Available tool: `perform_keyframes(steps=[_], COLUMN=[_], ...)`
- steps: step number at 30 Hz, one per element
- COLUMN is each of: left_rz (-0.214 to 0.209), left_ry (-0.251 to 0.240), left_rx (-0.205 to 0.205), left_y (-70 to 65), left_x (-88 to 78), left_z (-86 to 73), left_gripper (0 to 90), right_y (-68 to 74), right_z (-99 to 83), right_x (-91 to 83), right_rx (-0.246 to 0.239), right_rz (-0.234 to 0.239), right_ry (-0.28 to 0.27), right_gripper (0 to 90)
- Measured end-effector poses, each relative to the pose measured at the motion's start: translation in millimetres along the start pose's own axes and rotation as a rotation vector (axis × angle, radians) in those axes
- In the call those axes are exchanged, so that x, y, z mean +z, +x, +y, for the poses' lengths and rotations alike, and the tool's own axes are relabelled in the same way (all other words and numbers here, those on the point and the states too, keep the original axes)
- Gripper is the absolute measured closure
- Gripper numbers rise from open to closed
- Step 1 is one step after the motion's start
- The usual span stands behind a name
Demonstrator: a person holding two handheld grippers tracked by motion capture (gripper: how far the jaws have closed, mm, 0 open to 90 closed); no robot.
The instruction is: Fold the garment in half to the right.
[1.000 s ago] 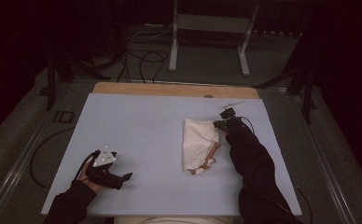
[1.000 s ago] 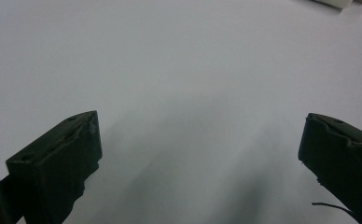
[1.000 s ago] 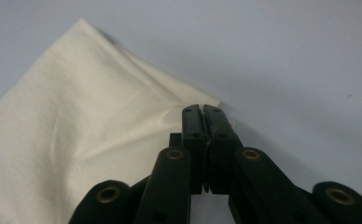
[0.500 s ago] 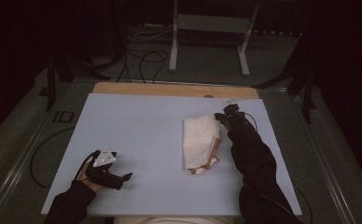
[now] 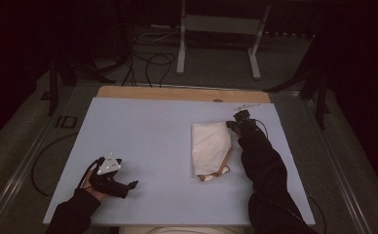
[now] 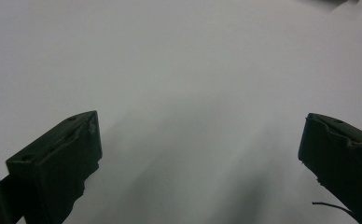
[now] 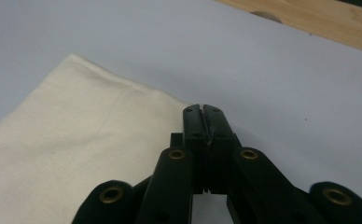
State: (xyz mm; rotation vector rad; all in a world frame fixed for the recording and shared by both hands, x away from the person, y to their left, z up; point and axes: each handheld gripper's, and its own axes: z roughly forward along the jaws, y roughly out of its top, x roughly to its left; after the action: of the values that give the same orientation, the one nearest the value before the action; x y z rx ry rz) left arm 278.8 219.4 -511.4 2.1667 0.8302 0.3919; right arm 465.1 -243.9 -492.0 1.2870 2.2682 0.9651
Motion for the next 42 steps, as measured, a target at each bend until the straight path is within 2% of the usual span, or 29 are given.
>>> perform_keyframes(steps=[5,11,27,42], left_rz=[-0.001,0.002,0.002,0.004], left_ry=[-0.001,0.002,0.004,0.004], left_rx=[0.002,0.004,0.006,0.005], left_y=[-0.2,0.1,-0.4,-0.4], left_x=[-0.1,0.1,-0.4,-0.5], left_z=[-0.1,-0.4,-1.2,-1.3], left_gripper=[0.0,0.0,0.0,0.0], right_y=[-2.7,-3.8,-2.2,-3.0], right_z=[-4.3,-8.0,-13.1,-11.6], right_x=[6.9,12.5,22.1,20.2], right_rx=[0.015,0.035,0.018,0.018], right_rz=[-0.017,-0.015,-0.062,-0.041], right_ry=[0.022,0.031,0.090,0.086], right_gripper=[89.2,89.2,89.2,86.4])
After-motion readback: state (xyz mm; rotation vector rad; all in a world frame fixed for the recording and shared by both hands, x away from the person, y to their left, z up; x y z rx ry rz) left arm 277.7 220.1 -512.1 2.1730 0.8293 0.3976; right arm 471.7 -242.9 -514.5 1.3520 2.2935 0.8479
